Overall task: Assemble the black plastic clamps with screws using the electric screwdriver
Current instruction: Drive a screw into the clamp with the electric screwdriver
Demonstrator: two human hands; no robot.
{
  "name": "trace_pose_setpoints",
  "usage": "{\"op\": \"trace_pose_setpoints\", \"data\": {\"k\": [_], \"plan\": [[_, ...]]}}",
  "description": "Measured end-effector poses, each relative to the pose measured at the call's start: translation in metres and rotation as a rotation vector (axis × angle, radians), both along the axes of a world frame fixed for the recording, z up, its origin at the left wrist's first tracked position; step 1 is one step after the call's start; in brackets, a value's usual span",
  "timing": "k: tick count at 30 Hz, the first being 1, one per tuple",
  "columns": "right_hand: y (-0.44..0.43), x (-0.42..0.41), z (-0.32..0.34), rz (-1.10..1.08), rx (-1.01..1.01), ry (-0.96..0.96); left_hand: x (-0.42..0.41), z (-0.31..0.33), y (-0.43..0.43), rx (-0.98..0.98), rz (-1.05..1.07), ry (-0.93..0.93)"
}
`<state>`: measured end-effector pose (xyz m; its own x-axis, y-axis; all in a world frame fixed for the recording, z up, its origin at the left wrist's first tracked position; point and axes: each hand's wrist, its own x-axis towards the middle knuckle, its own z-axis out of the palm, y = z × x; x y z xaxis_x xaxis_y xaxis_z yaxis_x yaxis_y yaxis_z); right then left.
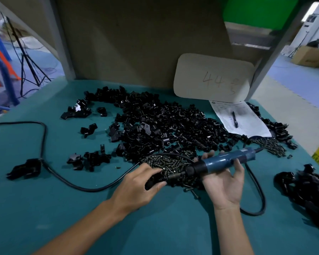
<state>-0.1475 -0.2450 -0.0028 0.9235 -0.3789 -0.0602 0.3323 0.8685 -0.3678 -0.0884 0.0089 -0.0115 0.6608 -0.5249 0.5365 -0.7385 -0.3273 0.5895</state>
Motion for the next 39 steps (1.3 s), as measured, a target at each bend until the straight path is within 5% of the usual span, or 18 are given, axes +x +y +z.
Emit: {"op": "trace_pose_setpoints", "data": {"k": [13, 39], "plan": [[0.0011, 0.0038, -0.0021, -0.104, 0.036, 0.153, 0.0023, 0.0004, 0.0002, 0.041, -0.02, -0.007], [0.0013, 0.0061, -0.0046, -0.054, 0.009, 0.148, 0.0025, -0.0009, -0.0007, 0.051, -0.007, 0.03]]}}
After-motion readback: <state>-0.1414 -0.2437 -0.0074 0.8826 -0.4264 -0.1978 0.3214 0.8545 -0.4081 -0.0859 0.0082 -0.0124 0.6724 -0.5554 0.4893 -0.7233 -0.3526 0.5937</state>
